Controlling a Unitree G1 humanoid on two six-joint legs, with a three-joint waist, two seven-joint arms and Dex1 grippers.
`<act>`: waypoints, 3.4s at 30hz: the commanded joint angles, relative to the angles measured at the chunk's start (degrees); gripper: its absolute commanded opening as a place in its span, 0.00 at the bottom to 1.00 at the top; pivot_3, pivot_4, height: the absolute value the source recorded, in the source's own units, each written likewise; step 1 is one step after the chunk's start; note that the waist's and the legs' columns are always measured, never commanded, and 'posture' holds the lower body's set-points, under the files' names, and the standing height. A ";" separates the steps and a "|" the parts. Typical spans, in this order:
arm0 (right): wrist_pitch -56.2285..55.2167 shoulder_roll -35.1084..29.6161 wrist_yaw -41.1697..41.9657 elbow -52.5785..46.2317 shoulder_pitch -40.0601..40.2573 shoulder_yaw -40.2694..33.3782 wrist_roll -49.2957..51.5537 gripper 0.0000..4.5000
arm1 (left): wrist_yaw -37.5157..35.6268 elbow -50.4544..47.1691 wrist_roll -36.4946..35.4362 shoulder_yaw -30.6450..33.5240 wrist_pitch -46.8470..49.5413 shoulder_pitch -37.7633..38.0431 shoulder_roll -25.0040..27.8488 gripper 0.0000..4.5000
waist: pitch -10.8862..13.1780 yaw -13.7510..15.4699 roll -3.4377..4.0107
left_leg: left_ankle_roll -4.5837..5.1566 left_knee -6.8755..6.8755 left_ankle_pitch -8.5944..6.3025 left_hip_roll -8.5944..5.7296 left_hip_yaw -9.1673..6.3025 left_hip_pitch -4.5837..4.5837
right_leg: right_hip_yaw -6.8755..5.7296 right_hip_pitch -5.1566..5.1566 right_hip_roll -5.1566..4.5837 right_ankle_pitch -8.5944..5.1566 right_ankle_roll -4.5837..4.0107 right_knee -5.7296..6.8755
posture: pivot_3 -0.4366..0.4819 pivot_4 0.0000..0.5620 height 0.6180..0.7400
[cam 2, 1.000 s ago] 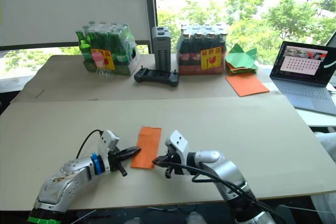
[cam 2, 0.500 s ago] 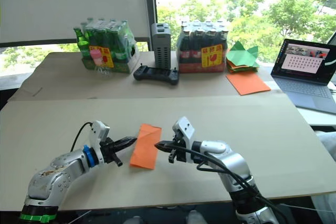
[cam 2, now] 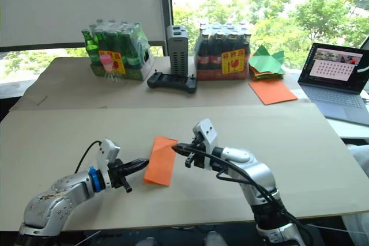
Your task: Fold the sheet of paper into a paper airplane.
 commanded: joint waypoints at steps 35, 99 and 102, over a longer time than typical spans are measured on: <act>-0.52 -7.49 -2.20 -8.01 5.34 5.87 -0.69 0.01 | -4.55 5.48 5.08 -11.22 -3.68 -11.01 -4.13 0.00 | 0.00 -0.09 0.00 | 0.01 0.20 0.00 -0.02 0.00 -0.01 | 0.01 0.02 0.01 0.00 0.00 0.18 | 0.48 0.27 1.00; -6.78 3.74 -11.61 -2.83 0.50 -3.98 -4.87 0.14 | -2.45 11.02 9.25 -10.13 -8.76 -5.87 -4.82 0.00 | -0.08 0.07 0.12 | 0.01 0.46 0.00 -0.03 -0.02 0.16 | 0.01 0.27 0.00 0.02 0.01 0.32 | 0.48 0.27 1.00; -6.37 4.03 -13.02 -1.98 0.51 -4.78 -4.84 0.33 | -2.39 10.89 9.20 -10.08 -8.68 -5.80 -4.84 0.00 | -0.08 0.07 0.12 | 0.01 0.46 0.00 -0.02 -0.02 0.17 | 0.01 0.27 0.01 0.02 0.02 0.32 | 0.48 0.27 1.00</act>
